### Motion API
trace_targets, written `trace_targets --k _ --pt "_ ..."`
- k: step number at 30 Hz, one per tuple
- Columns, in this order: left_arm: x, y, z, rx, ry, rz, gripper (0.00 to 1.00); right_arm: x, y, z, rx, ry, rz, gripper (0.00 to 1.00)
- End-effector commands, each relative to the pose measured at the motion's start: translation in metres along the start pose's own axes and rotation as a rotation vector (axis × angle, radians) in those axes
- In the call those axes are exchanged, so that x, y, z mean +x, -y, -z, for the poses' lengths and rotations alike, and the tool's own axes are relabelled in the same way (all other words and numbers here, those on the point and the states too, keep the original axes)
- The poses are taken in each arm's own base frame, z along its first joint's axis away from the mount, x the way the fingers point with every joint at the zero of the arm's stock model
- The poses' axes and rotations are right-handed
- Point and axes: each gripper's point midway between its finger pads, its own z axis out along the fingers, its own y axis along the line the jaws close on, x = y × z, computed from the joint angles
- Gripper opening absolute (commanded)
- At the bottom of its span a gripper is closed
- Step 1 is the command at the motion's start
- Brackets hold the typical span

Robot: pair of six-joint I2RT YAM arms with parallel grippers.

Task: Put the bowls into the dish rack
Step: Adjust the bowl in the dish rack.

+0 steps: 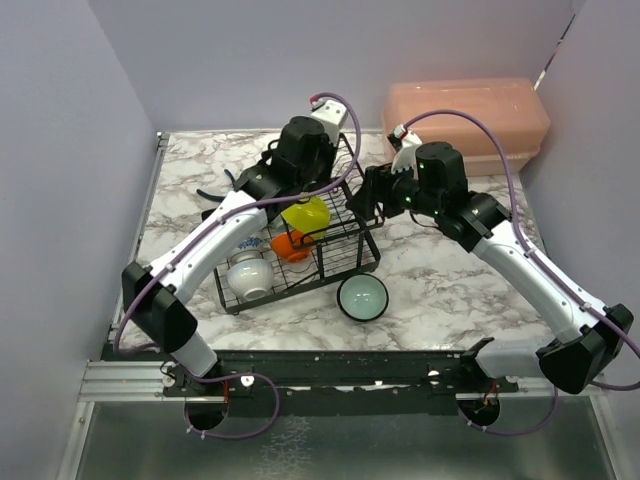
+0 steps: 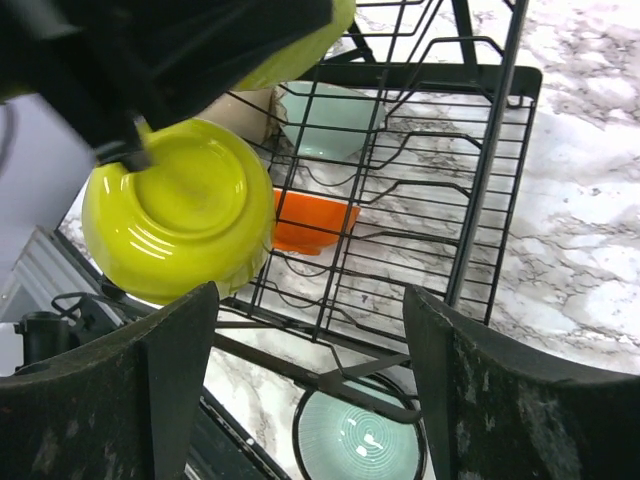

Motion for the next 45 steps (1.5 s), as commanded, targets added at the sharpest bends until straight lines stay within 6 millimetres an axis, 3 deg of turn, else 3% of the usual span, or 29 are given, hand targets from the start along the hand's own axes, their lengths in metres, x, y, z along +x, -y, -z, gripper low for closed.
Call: trace_targets --k 1,12,23,37,45 --pt "-0.049 0.001 0.039 0.068 0.218 0.191 0.00 -0.018 -0.021 -0.008 -0.092 0.035 -0.014 0.79" --pt "-0.058 -0.014 0.066 0.314 0.409 0.538 0.00 -0.038 -0.032 -0.031 -0.152 0.040 0.018 0.82" --pt "-0.073 -0.013 0.064 0.439 0.469 0.597 0.00 -0.057 -0.034 -0.042 -0.147 0.046 0.061 0.84" --pt "-0.033 -0.049 0.049 0.412 0.442 0.778 0.00 -0.052 -0.041 -0.062 -0.360 -0.019 -0.034 0.82" --pt "-0.029 -0.066 0.056 0.370 0.457 0.807 0.00 -0.049 -0.046 -0.083 -0.454 -0.068 -0.076 0.80"
